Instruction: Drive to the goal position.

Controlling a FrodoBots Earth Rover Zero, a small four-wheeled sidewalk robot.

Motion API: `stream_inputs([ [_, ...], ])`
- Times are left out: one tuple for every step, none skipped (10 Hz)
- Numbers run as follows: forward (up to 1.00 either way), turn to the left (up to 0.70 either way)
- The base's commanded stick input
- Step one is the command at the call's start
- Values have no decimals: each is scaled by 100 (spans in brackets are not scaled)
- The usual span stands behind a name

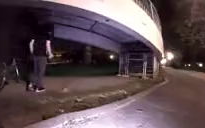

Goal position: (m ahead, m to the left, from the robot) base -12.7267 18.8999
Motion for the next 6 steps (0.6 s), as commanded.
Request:
stream_inputs([
  [20,81],
  [21,82],
  [22,89],
  [31,79],
  [59,22],
  [70,14],
])
